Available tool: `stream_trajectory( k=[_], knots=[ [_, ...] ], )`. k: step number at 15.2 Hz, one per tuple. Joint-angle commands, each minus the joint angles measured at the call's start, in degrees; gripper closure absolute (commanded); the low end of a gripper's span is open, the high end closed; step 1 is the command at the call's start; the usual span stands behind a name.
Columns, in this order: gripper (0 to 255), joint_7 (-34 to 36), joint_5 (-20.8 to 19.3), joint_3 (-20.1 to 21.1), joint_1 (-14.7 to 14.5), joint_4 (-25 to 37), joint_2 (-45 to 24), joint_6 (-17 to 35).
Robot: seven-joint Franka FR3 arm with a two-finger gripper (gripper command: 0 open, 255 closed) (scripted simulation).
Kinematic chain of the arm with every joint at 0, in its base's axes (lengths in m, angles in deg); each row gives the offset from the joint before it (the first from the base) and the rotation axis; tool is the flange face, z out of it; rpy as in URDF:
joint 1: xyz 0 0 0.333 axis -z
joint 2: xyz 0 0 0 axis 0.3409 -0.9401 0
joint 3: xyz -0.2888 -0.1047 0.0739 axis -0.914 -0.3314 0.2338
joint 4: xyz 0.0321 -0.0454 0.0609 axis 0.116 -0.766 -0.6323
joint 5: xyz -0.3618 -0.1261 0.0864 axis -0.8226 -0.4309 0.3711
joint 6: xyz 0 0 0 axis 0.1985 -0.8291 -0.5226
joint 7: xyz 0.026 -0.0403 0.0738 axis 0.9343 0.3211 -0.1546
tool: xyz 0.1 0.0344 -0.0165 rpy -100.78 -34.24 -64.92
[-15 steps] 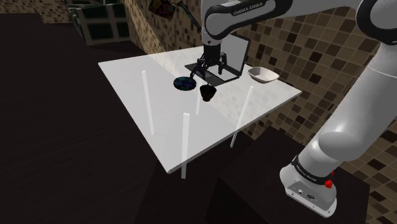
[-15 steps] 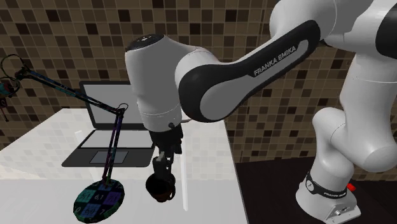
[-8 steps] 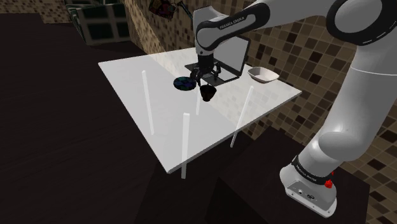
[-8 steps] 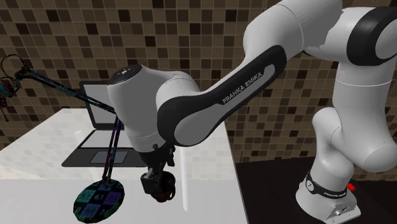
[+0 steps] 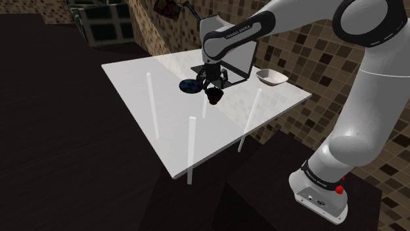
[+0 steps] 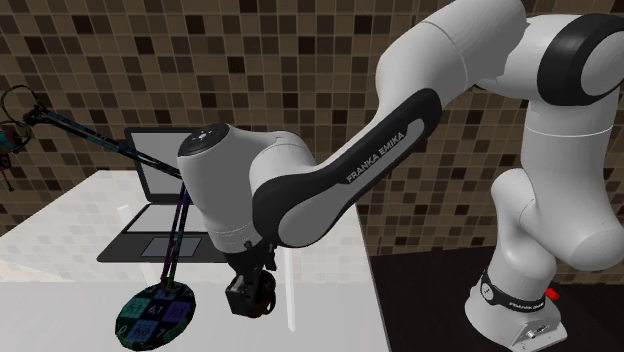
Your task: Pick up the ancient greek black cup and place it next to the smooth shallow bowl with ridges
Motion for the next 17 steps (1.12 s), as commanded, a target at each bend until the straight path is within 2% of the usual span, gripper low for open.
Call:
stream_trajectory(
  k=[1,4,5,14,17],
  knots=[
    [0,0.0,0.0,0.0,0.0,-0.1,0.0,0.1],
    [0,0.0,0.0,0.0,0.0,0.0,0.0,0.1],
    [255,0.0,0.0,0.0,0.0,0.0,0.0,0.1],
    [255,0.0,0.0,0.0,0.0,-0.1,0.0,0.1],
    [255,-0.3,0.3,0.1,0.0,1.0,1.0,-2.0]
  ],
)
